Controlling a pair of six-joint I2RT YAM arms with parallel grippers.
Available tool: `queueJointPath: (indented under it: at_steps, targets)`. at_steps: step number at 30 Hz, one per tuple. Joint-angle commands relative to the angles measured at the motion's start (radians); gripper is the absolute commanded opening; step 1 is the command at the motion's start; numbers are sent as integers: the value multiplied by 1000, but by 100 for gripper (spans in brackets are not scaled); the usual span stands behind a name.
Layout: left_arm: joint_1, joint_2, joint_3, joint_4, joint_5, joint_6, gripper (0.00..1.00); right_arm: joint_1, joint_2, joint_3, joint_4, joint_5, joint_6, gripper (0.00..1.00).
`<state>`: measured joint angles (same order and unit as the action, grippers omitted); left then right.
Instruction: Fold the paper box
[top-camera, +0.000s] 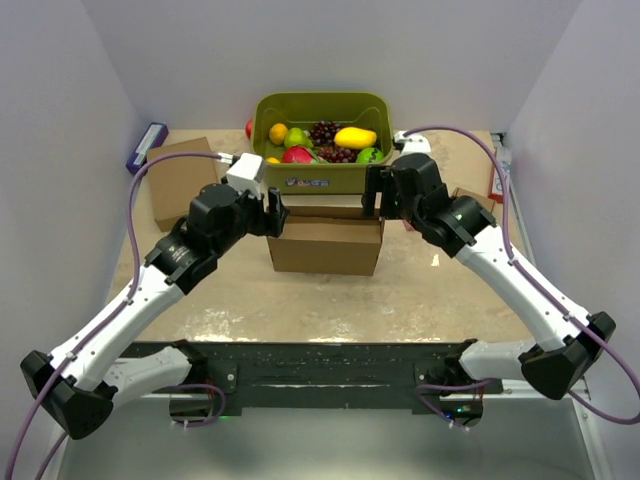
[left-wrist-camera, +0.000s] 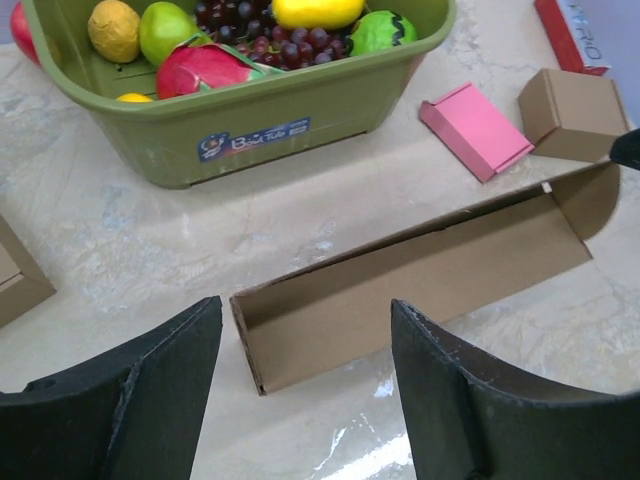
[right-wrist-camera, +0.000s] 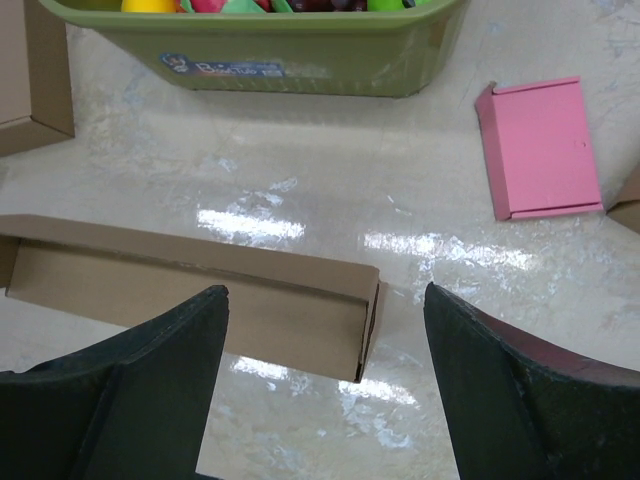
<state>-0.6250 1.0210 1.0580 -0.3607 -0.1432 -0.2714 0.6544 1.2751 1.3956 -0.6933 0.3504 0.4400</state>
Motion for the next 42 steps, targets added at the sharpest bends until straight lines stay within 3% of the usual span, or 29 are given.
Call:
queueJointPath:
  at_steps: [1, 10, 29, 42]
  targets:
    - [25, 33, 16, 92, -81, -25, 72, -1, 32, 25, 74, 47, -12, 81]
    - [62, 73, -24, 184, -85, -55, 71, 1, 58, -15, 113, 50, -3, 79]
    - [62, -45, -338, 278, -59, -163, 59, 5, -33, -225, 147, 35, 81, 62]
    - [62, -104, -211, 252, 45, -192, 65, 8, -75, -303, 150, 76, 108, 59]
